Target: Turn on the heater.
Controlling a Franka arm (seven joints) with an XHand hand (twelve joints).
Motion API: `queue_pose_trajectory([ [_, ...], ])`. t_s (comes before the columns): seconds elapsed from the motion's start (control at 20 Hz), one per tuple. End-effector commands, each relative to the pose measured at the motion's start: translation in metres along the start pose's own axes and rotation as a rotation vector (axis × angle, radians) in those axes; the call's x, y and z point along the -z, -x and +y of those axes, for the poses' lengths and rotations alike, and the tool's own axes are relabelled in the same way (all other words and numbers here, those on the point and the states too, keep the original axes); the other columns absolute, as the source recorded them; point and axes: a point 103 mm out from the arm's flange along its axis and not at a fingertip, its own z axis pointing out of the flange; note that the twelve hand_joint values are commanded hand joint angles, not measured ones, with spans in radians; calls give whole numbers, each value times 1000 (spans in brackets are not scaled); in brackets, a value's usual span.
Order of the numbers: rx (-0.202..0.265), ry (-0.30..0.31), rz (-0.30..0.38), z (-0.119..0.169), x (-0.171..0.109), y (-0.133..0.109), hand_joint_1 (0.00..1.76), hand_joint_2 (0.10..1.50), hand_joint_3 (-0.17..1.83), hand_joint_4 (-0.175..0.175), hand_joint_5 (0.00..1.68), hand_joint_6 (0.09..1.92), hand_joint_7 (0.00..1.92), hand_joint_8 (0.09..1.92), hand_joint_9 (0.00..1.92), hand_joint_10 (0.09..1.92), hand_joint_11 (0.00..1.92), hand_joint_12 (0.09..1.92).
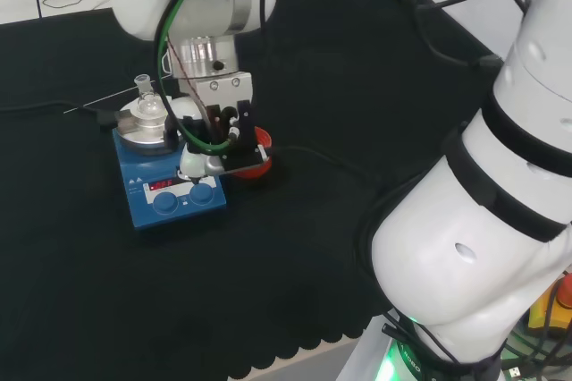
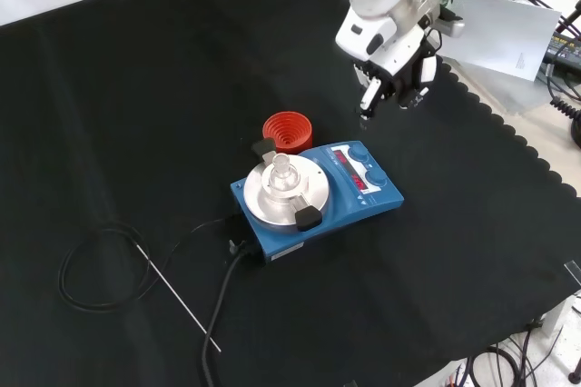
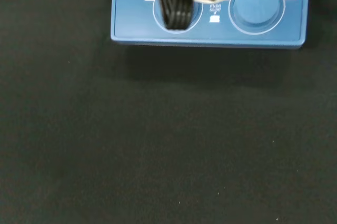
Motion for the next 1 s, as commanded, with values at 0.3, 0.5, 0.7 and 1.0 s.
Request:
queue_pose_trajectory([
  [0.3, 13, -178, -44, 20, -18, -5, 1423, 715, 953, -57, 262, 656, 1557, 1524, 1634, 1386, 1194, 1347],
  [0.5, 13, -218, -47, 24, -26, -5, 1435, 690, 1007, -48, 249, 560, 1571, 1534, 1646, 1397, 1198, 1370],
  [0.7, 14, -248, -56, 26, -32, -6, 1439, 678, 1032, -43, 255, 486, 1585, 1533, 1650, 1405, 1201, 1380],
  [1.0, 10, -282, -61, 26, -39, -10, 1442, 669, 1052, -40, 269, 430, 1593, 1529, 1653, 1411, 1202, 1387],
])
